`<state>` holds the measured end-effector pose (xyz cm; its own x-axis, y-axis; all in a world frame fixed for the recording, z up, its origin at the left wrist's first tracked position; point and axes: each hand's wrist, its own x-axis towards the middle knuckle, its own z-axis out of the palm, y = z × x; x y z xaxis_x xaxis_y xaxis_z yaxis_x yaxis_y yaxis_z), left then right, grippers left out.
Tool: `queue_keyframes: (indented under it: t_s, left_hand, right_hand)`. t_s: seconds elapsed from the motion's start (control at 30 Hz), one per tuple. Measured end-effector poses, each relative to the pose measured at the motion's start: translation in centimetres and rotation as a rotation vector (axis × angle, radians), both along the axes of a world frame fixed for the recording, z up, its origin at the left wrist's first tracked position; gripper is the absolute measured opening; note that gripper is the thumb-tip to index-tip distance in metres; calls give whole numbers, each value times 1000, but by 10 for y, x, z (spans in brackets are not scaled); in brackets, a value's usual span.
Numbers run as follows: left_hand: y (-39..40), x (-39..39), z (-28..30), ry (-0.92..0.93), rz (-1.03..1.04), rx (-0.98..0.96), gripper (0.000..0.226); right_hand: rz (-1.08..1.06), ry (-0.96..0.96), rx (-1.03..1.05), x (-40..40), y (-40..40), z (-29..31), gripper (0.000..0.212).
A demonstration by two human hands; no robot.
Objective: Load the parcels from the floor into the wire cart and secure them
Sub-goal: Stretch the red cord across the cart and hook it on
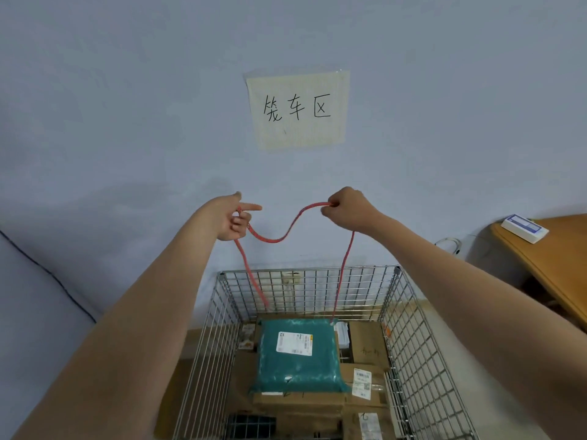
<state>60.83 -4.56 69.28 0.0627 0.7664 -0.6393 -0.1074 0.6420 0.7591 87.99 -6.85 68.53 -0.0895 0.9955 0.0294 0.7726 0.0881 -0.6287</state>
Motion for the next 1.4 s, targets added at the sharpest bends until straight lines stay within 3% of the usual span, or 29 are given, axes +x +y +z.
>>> queue_keyframes:
  t_s: [0.23,0.3,0.33,0.37,0.43,0.47,0.53,0.6,0.67,0.77,0.83,1.0,1.2,1.3,1.4]
  left_hand:
    - [3,-38,-51,-167,492,-101,27]
    - [-2,-29,-50,-157,515,-62,19]
    - [-4,-19,-46,-92,454,20,9]
    - [-6,-8,-39,27,335,163,20]
    - [-12,22,-18,258,-62,485,69]
    - [-17,39,-6,303,-265,596,74]
    - [-22,64,13,358,-482,701,50]
    - [-22,75,19,408,-477,729,16]
    - [-16,73,13,513,-397,756,35]
    - [-7,57,5,759,-262,856,45]
    - [-3,42,2,804,-181,856,44]
    - [12,5,-1,673,10,786,34]
    - [26,-18,-3,798,-26,833,40]
    - [21,-13,1,715,-202,666,38]
    - [8,-1,-3,467,-526,437,46]
  right_hand:
    - [-56,7,93,18,8,36,51]
    - [-14,0,102,8,5,49,51]
    - [12,-11,103,1,5,53,51]
    - [38,-29,100,-6,4,57,50]
    - [73,-72,96,-22,3,61,50]
    - [83,-86,96,-30,3,62,49]
    - [93,-91,98,-41,5,61,46]
    - [77,-122,106,-43,8,59,45]
    - [45,-202,106,-33,10,54,47]
    - [-55,-248,37,-3,9,34,45]
    - [-136,-206,-63,18,5,18,44]
    - [-275,-62,-305,58,-11,-14,51]
    - [-257,74,-447,62,-19,-35,51]
    - [-219,212,-409,54,-20,-30,47]
    - [-177,335,-334,44,-19,-14,43]
